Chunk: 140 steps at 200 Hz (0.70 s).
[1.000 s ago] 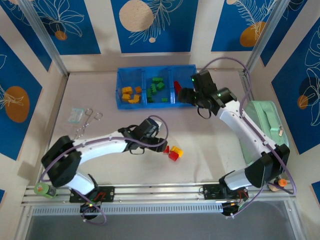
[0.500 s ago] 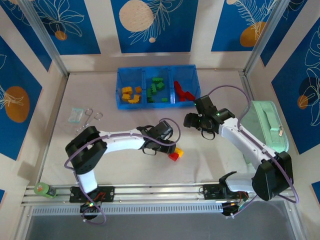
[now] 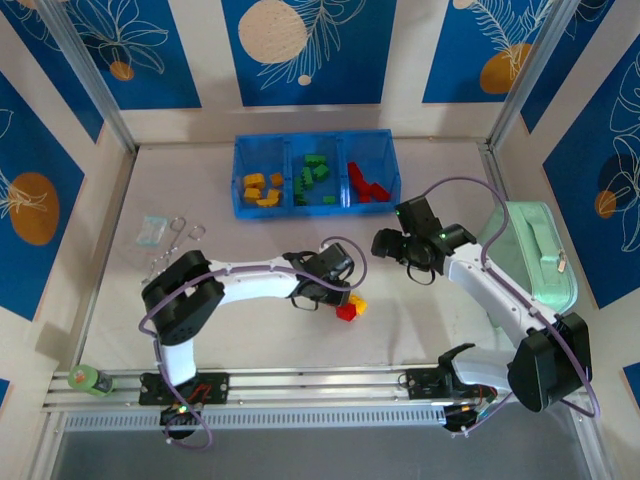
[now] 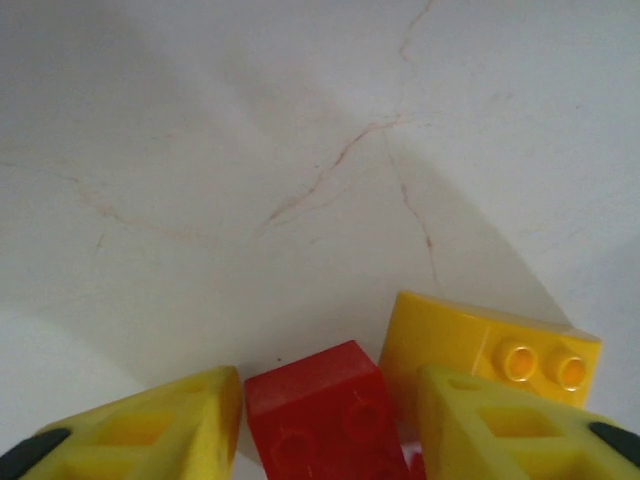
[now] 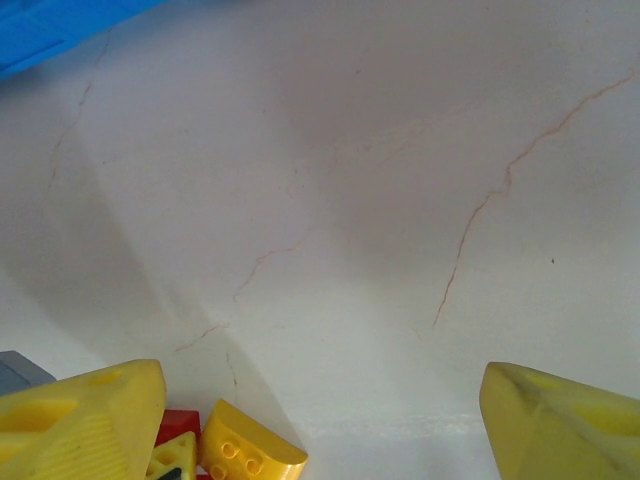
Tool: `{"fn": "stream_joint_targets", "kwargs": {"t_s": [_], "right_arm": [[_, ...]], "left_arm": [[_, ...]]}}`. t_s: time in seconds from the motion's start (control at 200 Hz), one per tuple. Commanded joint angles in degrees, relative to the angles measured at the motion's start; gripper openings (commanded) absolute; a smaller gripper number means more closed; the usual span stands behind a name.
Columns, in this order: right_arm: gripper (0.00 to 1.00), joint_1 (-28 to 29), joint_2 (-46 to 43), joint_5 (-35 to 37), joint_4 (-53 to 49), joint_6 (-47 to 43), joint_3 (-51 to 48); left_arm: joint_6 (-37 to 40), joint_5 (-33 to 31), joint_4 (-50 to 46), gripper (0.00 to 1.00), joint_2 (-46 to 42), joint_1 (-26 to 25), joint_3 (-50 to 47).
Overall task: Sort the legos into containers by color
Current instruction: Pick up the lego from the middle-left of the table.
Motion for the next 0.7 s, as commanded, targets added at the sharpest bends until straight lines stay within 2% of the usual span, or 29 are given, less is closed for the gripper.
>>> {"fn": "stream_joint_targets", "kwargs": {"t_s": [0.0, 0.25, 0.55, 0.695], "right_arm": [[0.82, -0.6, -1.6, -1.1, 0.0, 0.9, -1.0], [0.82, -1.8, -2.7, -1.4, 0.1, 0.7, -1.5], [0.82, -2.3, -4.0, -1.2, 0.0, 0.9, -2.4], [0.82, -2.7, -4.1, -1.2, 0.1, 1.0, -3.0]], "left_arm": [[0.4, -1.3, -4.6, 0.47, 2.6, -0.5, 1.3], [1.3, -2.2, -5.4, 0.45, 3.7, -0.5, 2.4], [2.7, -3.0, -7.5, 0.3, 4.1, -0.5, 4.1], [5.0, -4.3, -8.8, 0.29, 2.9, 0.4, 7.8]]}}
